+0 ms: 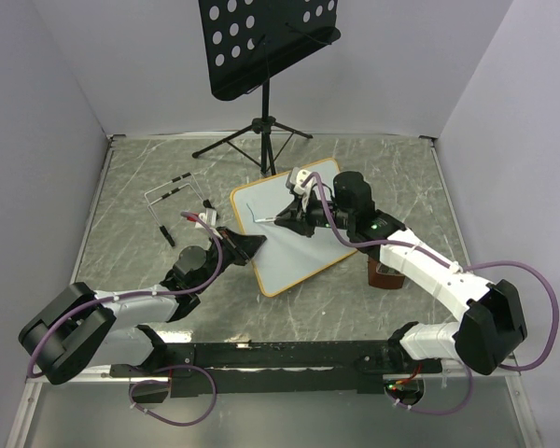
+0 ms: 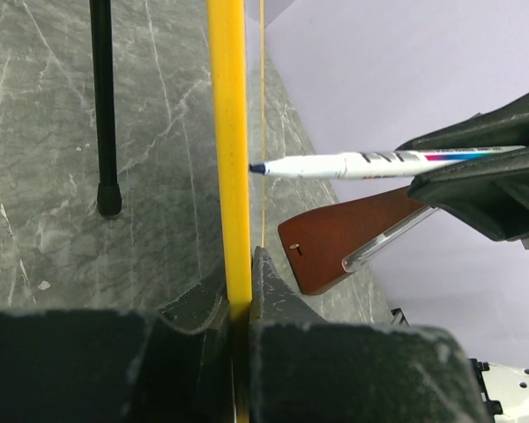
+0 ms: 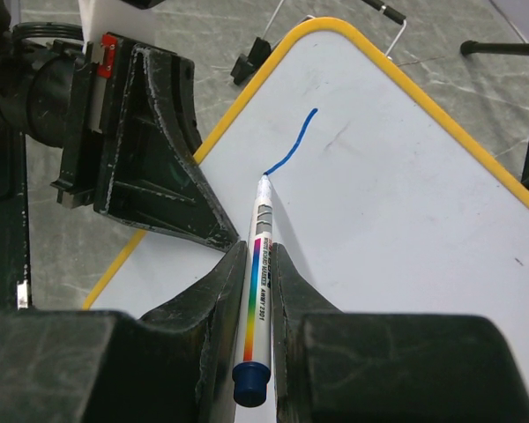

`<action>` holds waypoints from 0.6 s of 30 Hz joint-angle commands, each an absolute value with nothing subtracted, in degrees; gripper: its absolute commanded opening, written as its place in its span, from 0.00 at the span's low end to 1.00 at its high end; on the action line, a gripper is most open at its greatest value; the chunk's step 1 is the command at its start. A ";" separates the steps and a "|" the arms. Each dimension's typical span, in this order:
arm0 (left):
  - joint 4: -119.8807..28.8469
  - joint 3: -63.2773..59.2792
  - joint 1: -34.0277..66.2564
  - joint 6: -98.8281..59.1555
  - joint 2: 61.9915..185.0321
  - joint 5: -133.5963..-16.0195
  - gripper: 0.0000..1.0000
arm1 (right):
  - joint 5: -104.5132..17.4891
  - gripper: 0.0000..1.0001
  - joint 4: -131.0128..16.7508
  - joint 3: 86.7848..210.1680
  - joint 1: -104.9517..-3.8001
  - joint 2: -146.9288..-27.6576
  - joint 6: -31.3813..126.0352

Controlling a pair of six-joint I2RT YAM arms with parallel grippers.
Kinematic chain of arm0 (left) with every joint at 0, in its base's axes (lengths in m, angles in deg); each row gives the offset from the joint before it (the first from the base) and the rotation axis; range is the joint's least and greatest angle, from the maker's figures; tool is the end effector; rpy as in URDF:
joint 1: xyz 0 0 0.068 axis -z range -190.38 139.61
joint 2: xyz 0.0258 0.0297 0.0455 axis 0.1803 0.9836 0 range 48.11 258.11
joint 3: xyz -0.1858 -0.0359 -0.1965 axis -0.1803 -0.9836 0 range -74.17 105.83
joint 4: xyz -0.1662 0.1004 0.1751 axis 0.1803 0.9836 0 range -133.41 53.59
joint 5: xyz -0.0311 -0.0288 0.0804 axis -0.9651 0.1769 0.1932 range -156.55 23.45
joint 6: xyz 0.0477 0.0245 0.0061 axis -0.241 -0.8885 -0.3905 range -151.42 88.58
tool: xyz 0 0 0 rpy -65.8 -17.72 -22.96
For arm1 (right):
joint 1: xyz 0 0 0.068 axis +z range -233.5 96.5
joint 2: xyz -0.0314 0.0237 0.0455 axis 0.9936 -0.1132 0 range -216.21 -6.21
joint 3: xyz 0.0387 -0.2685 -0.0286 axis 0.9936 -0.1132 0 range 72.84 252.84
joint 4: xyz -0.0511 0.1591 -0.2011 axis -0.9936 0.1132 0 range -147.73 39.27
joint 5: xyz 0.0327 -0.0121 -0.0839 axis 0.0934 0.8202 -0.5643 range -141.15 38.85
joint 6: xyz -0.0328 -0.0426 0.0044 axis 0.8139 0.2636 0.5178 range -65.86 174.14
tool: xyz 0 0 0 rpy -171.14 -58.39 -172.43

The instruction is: Write a sentence on the whiteboard

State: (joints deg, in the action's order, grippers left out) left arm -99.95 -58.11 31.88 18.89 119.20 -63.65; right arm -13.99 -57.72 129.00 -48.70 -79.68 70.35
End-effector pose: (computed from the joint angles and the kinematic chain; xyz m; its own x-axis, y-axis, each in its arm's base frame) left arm 0.1740 -0.1559 0.1997 -0.4756 -0.6062 -0.6374 0.4201 0.4802 -0.7701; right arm 0.2294 0.1856 0.3205 0.0245 -0.2539 -0.9669 -0.9597 0.2648 -0.0938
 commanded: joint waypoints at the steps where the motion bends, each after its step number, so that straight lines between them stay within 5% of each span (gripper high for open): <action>1: -104.14 -57.82 32.33 14.81 119.56 -64.96 0.01 | -13.97 0.00 -56.14 129.18 -48.00 -78.72 71.19; 18: -105.29 -58.26 32.42 15.08 120.26 -65.76 0.01 | -17.23 0.00 -60.71 132.78 -48.34 -81.09 69.44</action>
